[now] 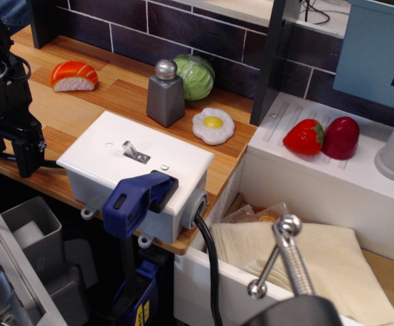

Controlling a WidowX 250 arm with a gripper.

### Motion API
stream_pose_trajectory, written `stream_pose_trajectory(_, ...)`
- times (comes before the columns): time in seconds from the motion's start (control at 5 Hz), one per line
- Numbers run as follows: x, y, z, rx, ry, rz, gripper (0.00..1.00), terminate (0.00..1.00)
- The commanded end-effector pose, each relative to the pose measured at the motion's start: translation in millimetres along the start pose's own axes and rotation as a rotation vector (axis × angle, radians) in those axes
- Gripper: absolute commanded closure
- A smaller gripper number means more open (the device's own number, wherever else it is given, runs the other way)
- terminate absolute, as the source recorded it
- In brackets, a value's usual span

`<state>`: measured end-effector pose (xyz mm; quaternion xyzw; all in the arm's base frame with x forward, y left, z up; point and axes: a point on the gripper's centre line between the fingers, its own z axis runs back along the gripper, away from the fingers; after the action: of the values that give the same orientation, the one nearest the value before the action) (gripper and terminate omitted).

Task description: Move light switch to the right

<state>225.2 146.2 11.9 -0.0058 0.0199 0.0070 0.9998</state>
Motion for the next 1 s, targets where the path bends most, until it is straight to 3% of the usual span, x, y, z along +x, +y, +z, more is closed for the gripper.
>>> stream_pose_trajectory(0.0,0.0,0.0,0.0,0.0,0.0,0.0,0.0,0.0)
stream_pose_trajectory(0.4,6.2,1.4,47.5,0.036,-0.029,-0.017,0.0,0.0)
stream_pose_trajectory(0.6,7.9,-9.5,72.2,0.026,-0.083,-0.015,0.0,0.0)
stream_pose_trajectory(0.8,12.7,-26.3,87.7,-0.034,-0.108,0.003,0.0,0.0)
